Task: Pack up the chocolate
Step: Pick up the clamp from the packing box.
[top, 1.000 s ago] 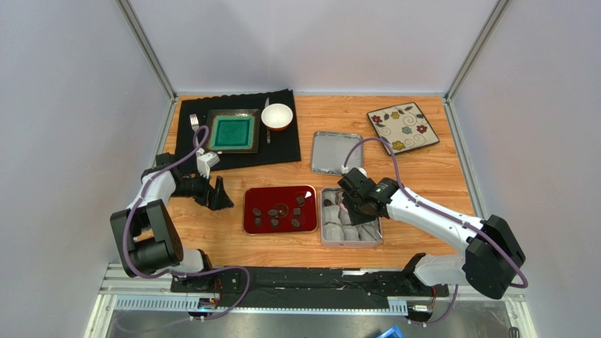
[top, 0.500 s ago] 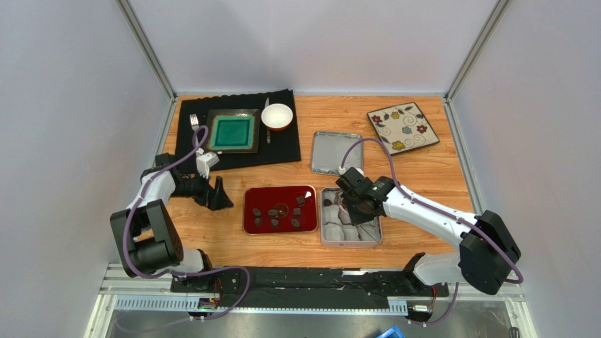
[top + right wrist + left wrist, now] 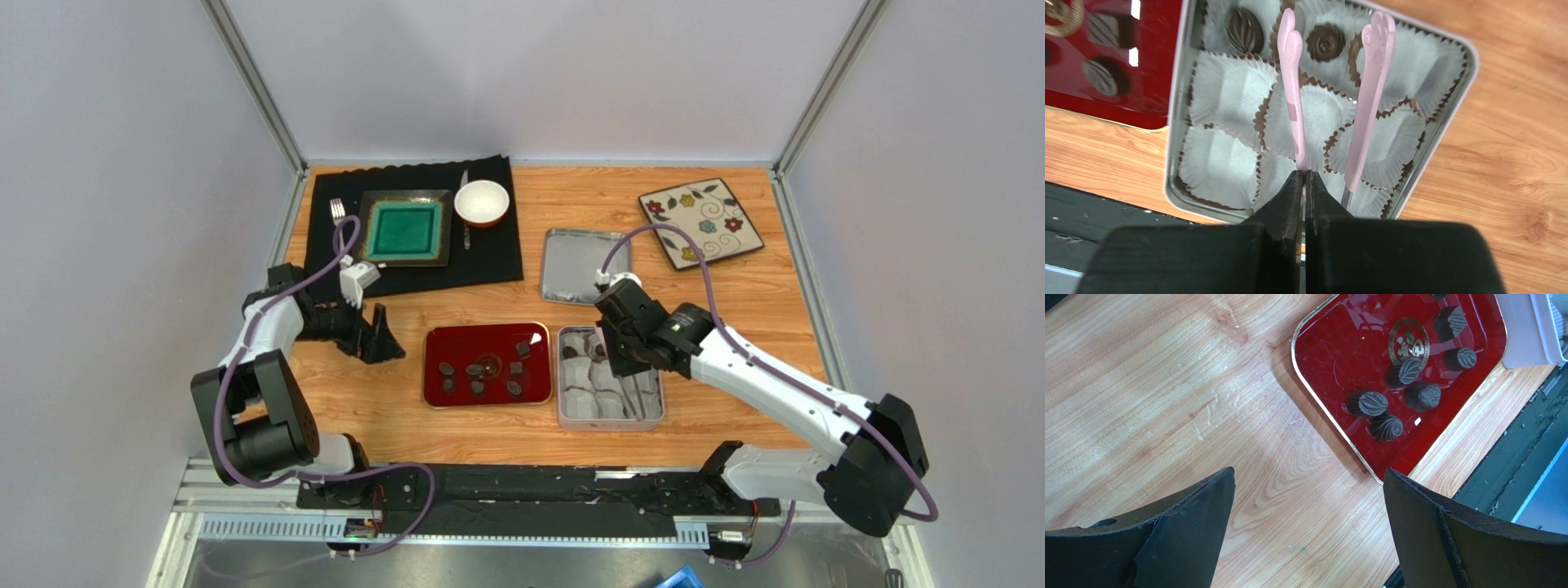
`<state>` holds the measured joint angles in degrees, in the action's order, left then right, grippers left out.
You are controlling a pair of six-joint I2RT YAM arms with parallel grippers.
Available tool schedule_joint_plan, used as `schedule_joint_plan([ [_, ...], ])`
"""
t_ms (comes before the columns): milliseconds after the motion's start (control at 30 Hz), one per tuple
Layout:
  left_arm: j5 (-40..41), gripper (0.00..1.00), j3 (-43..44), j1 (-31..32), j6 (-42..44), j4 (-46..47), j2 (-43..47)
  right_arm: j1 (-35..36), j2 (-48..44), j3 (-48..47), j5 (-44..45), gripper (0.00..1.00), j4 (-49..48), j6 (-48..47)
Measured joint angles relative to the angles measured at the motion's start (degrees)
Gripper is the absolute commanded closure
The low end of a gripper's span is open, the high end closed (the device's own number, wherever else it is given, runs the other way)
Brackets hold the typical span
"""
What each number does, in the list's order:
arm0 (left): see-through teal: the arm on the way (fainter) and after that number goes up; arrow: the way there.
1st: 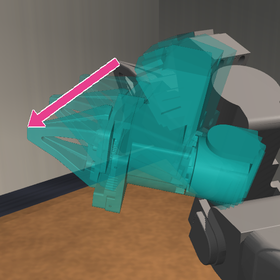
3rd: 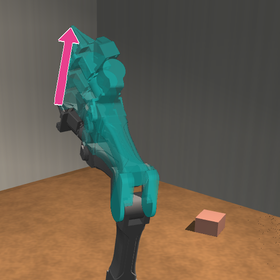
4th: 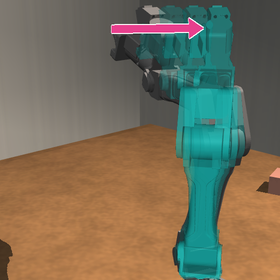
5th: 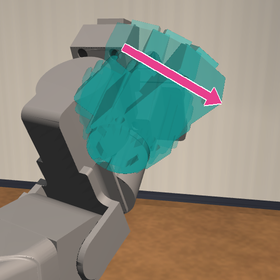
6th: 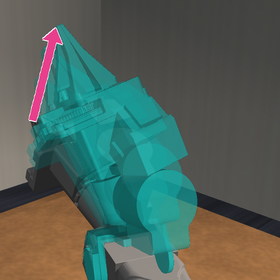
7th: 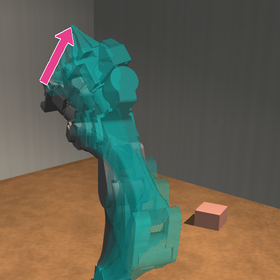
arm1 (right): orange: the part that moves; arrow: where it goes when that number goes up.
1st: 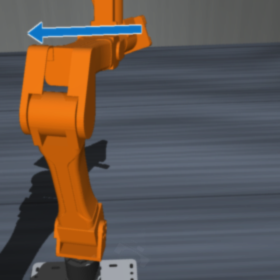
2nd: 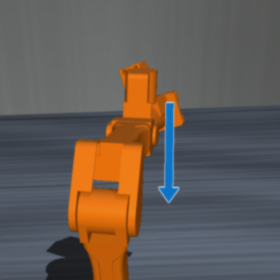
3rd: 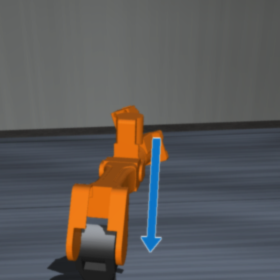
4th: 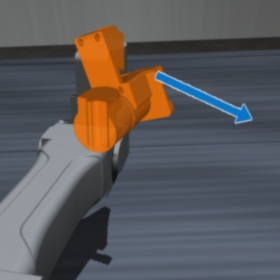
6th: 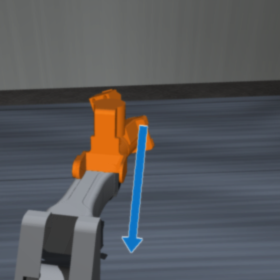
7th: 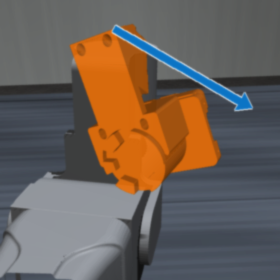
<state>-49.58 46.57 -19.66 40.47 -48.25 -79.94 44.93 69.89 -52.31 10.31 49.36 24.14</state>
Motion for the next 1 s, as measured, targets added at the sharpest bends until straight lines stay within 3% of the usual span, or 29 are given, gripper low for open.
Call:
schedule_joint_plan([
  [400, -3.3, 0.01, 1.0, 0.0, 1.9, -3.6, 1.0, 0.1, -7.2, -4.4, -2.3, 1.0, 0.7, -0.7],
  [567, -15.8, 0.01, 10.1, 0.3, 16.0, -18.7, 0.1, 1.2, -7.5, -6.1, -10.6, 1.0, -3.3, -2.2],
  [733, -26.3, 0.01, 13.0, 6.0, 24.7, -24.6, 1.5, 6.7, 0.0, -11.1, -17.9, 1.0, -7.1, -5.0],
  [900, -30.8, 0.01, 13.0, 15.9, 28.5, -27.6, 6.6, 10.2, 6.8, -15.3, -25.2, 1.0, -10.5, -7.8],
  [1000, -32.2, 0.02, 13.0, 17.4, 28.1, -28.5, 9.5, 10.4, 9.1, -17.1, -29.2, 1.0, -11.1, -9.4],
])
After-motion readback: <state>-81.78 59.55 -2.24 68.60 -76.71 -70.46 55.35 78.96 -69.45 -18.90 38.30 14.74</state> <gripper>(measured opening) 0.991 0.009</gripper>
